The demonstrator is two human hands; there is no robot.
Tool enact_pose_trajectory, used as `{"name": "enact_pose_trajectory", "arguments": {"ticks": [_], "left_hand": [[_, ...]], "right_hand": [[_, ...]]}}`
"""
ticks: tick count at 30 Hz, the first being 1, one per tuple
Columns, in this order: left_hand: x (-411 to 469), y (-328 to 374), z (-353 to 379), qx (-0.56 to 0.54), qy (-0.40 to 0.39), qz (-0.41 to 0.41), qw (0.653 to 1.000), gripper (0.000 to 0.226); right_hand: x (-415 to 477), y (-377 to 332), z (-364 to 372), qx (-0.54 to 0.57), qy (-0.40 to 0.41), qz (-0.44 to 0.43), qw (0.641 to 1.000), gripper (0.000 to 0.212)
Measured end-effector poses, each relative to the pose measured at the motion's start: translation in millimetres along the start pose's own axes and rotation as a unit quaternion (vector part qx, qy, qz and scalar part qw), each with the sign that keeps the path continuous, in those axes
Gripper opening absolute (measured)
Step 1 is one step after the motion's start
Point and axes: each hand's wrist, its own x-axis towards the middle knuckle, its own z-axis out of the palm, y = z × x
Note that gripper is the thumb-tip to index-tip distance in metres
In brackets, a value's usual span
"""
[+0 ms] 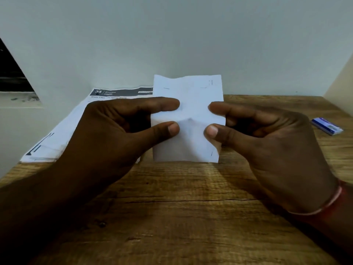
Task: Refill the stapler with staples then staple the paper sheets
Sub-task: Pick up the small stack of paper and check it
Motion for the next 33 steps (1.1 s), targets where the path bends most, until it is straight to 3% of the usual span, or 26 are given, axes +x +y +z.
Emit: {"name": "enact_pose_trajectory", "arguments": {"ticks": [14,20,24,30,33], "left_hand": [[-6,27,12,0.015,-0.022,0.020,0.999,0.010],[-8,15,11,0.074,0.032,0.009,0.997,0.049],[-6,14,10,0.093,0.011,0.013,0.996,0.037],[-11,20,15,-0.009,-0.118,-0.101,0.988,0.023],[-11,19,14,-0.034,-0.129,-0.128,0.983,0.025]], "right_hand": [[4,-4,-6,-0.092,0.032,-0.039,0.994,0.014],[6,1,-8,-0.154,0.000,-0.085,0.984,0.013],[5,7,-10,-0.059,-0.040,-0.051,0.996,0.007],[5,15,-6,0.038,-0.064,0.012,0.997,0.010],[5,19,-4,0.071,-0.083,0.039,0.993,0.014]]}}
